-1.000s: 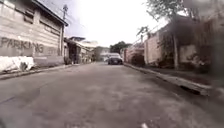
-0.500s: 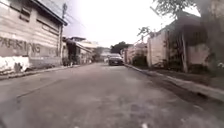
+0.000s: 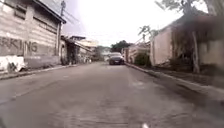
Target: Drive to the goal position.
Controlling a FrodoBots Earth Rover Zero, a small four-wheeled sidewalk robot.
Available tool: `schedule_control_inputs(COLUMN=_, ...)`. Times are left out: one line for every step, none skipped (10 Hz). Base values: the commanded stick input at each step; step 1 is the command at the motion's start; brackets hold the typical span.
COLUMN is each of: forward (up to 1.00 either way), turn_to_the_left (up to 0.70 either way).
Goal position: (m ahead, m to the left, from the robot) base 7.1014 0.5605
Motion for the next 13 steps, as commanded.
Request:
schedule_control_inputs(forward=1.0, turn_to_the_left=0.07)
schedule_control_inputs(forward=1.0, turn_to_the_left=0.28)
schedule_control_inputs(forward=1.0, turn_to_the_left=0.41)
schedule_control_inputs(forward=1.0, turn_to_the_left=0.41)
schedule_control_inputs(forward=1.0, turn_to_the_left=0.01)
schedule_control_inputs(forward=1.0, turn_to_the_left=0.01)
schedule_control_inputs(forward=1.0, turn_to_the_left=0.01)
schedule_control_inputs(forward=1.0, turn_to_the_left=0.01)
schedule_control_inputs(forward=1.0, turn_to_the_left=0.01)
schedule_control_inputs(forward=1.0, turn_to_the_left=0.01)
schedule_control_inputs(forward=1.0, turn_to_the_left=0.01)
schedule_control_inputs(forward=1.0, turn_to_the_left=0.01)
schedule_control_inputs(forward=1.0, turn_to_the_left=0.01)
